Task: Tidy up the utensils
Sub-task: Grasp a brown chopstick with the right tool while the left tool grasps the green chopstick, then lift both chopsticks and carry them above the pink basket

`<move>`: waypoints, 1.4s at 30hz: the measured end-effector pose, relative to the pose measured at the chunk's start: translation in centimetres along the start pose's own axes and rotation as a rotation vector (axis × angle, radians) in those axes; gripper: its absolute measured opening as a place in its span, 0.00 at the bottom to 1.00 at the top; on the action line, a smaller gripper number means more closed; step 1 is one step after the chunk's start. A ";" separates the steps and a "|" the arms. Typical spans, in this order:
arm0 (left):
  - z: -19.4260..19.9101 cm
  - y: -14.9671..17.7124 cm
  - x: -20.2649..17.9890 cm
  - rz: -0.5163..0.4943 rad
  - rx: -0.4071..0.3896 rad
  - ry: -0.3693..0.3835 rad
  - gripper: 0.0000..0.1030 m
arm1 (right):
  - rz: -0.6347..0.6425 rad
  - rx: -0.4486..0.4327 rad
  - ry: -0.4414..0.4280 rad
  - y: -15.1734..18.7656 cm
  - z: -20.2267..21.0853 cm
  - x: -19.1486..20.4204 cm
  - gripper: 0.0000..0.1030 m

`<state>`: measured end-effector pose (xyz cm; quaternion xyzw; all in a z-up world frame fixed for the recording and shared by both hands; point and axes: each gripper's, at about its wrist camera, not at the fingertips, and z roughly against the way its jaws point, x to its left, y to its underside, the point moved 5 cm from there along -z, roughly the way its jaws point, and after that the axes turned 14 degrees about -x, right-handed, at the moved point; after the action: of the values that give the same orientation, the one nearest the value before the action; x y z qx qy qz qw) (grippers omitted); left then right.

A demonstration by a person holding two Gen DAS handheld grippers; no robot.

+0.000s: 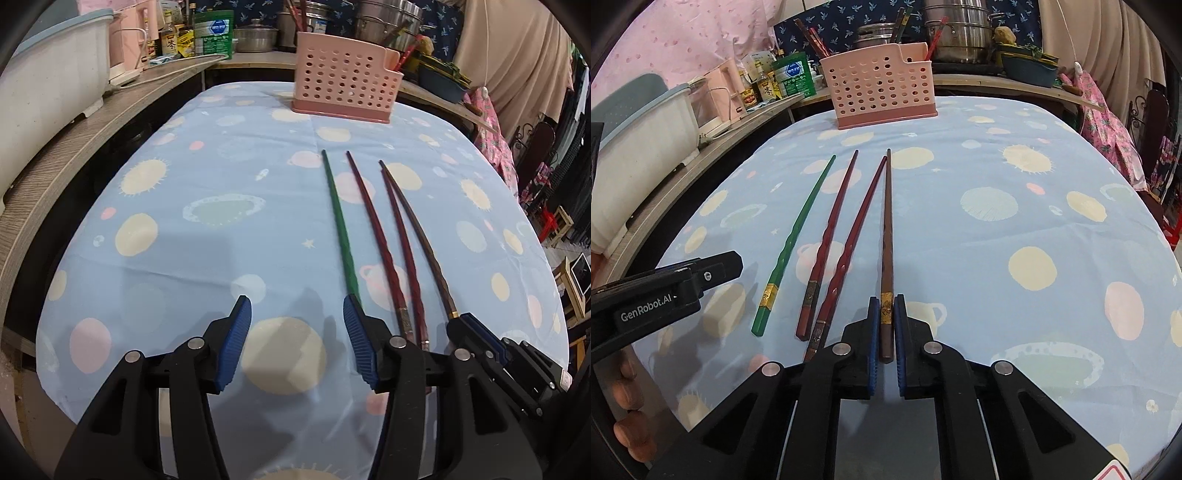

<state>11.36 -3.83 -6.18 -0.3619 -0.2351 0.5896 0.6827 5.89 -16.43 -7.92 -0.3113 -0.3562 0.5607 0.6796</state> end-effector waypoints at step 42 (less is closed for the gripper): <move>1.1 -1.9 -0.9 -0.007 -0.004 0.042 0.07 | -0.050 -0.063 -0.004 -2.7 3.0 -1.5 0.07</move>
<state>11.55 -4.55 -3.92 -0.3747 -0.2230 0.5791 0.6888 4.68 -18.34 -4.21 -0.3224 -0.3825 0.5326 0.6827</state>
